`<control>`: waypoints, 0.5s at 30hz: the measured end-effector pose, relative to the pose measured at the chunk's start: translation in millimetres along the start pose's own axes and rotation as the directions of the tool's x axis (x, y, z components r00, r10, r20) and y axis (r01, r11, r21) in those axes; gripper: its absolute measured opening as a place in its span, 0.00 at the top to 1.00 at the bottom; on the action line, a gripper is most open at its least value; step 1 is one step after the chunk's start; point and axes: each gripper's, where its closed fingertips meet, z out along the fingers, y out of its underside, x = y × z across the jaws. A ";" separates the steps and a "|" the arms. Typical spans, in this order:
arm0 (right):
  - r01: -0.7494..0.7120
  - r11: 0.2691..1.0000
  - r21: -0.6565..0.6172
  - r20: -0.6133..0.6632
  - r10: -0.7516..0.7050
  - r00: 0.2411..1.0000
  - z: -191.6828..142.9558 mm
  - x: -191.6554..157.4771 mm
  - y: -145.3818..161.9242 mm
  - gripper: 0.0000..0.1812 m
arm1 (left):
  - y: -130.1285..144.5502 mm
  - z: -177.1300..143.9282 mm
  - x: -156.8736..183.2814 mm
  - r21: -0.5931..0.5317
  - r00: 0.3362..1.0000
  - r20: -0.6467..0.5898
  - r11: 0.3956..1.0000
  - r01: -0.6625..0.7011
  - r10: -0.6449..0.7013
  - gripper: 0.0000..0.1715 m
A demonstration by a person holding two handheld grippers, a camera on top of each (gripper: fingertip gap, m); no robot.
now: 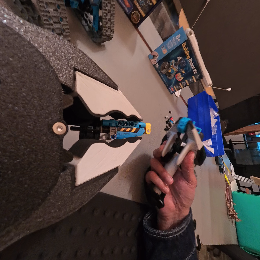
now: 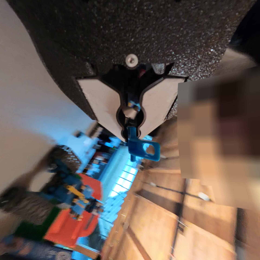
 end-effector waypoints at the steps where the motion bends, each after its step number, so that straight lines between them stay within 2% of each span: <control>1: 0.080 0.995 -0.054 -0.054 -0.083 0.995 2.1 0.3 7.2 0.97 | 0.2 0.7 0.7 -0.007 0.999 0.016 0.999 -0.041 0.041 0.88; 4: 0.285 0.927 -0.244 -0.141 -0.324 0.935 18.0 2.9 35.0 0.96 | 12.2 9.7 6.1 -0.088 0.991 0.032 0.988 -0.129 0.132 0.88; 7: 0.370 0.837 -0.402 -0.287 -0.499 0.818 14.2 29.7 45.2 0.97 | 33.5 15.0 3.8 -0.194 0.987 0.027 0.969 -0.151 0.159 0.88; 10: 0.369 0.781 -0.504 -0.362 -0.579 0.730 5.6 50.1 50.1 0.97 | 70.0 21.1 10.2 -0.356 0.997 -0.056 0.932 -0.071 0.055 0.89; 15: 0.284 0.733 -0.618 -0.391 -0.600 0.698 -3.7 71.8 68.1 0.96 | 90.3 22.0 18.0 -0.446 0.990 -0.119 0.895 0.015 -0.076 0.88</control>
